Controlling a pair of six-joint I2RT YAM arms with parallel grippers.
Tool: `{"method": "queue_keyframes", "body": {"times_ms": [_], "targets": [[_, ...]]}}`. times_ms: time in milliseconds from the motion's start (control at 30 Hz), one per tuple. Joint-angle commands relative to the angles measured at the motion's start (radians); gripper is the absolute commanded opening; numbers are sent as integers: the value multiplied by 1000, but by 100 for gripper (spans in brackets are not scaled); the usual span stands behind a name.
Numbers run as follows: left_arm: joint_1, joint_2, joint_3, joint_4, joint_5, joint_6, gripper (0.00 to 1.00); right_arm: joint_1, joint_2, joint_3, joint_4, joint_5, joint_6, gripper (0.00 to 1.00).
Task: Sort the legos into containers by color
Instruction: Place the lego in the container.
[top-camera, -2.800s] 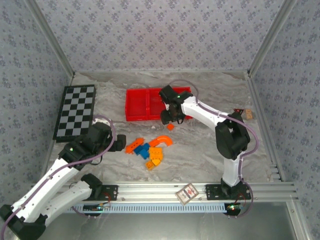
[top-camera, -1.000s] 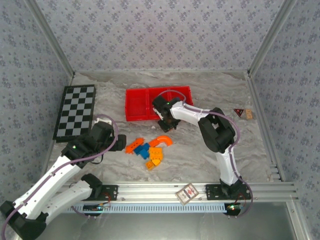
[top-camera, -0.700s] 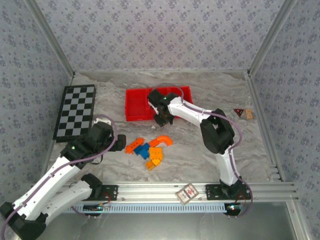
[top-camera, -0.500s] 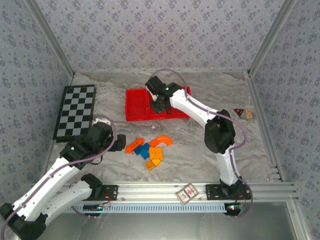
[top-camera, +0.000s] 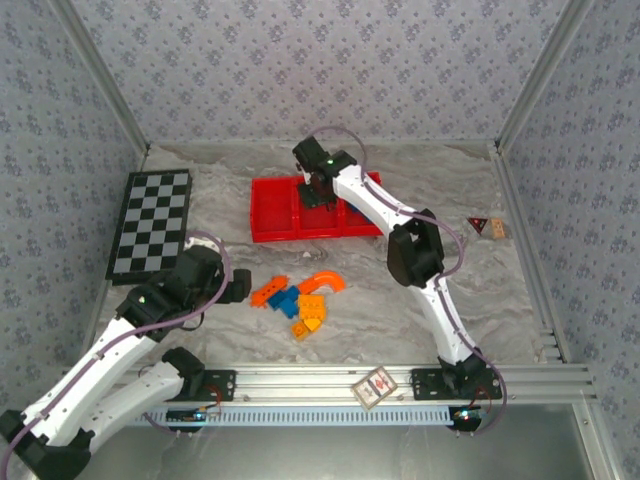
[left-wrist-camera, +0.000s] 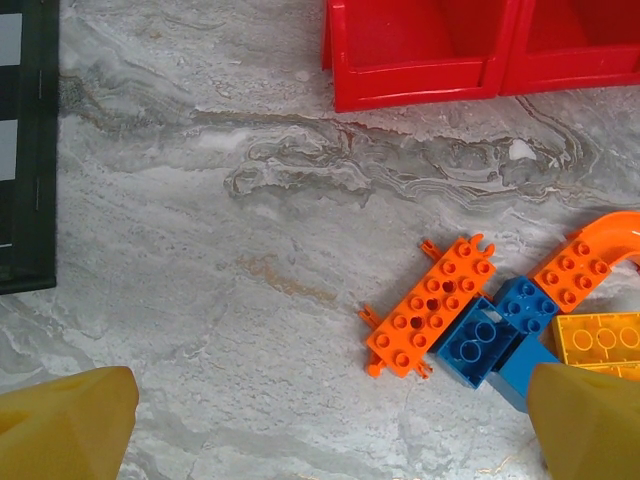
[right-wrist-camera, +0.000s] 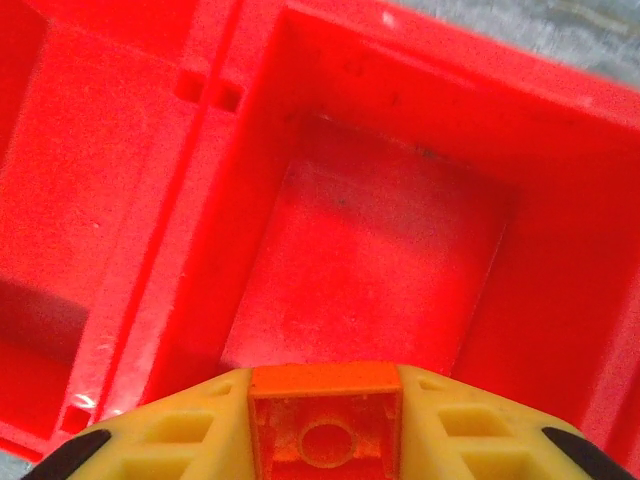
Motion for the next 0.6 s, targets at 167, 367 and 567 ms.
{"method": "queue_keyframes", "body": {"times_ms": [167, 367, 567], "targets": [[-7, -5, 5, 0, -7, -7, 100, 7, -49, 23, -50, -18, 16, 58], [-7, -7, 6, -2, -8, -7, 100, 11, -137, -47, -53, -47, -21, 58], [-7, -14, 5, 0, -6, -7, 100, 18, -378, -369, 64, -111, -164, 56]]}}
